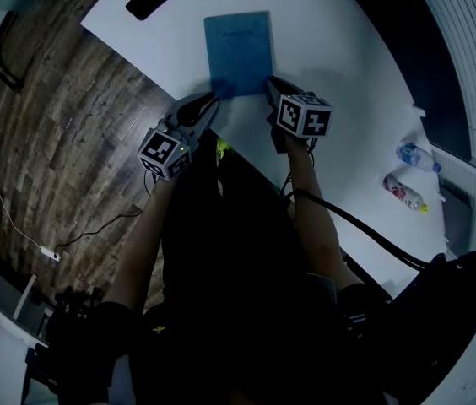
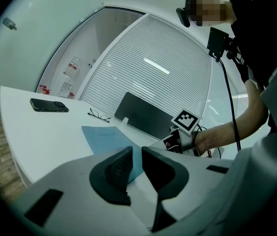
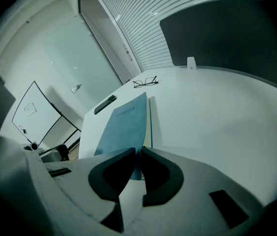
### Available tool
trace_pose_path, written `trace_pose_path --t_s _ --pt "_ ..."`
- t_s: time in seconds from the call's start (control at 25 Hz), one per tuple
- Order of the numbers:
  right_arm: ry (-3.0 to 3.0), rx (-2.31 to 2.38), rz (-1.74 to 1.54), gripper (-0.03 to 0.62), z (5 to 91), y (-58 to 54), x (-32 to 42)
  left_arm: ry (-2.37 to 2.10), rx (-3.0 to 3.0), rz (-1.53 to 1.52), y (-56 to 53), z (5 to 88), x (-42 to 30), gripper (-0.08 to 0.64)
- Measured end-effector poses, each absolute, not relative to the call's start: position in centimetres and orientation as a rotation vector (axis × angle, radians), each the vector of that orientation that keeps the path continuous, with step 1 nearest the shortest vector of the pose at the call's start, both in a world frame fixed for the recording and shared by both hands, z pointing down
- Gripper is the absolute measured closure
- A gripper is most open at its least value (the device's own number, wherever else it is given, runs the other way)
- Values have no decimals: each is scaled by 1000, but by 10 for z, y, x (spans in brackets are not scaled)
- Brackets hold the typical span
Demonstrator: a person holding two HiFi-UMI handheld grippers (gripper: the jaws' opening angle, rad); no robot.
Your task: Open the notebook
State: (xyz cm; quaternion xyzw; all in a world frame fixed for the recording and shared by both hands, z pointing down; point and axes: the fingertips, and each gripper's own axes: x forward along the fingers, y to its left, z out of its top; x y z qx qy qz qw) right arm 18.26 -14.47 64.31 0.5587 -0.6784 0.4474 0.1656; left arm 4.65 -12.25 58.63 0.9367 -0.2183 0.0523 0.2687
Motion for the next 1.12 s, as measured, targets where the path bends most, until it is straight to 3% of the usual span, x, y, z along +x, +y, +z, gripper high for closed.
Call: trace_pose_path --t_s 1.12 --pt "-2165 1531 1183 558 576 -147 148 -603 2532 132 -118 559 31 503"
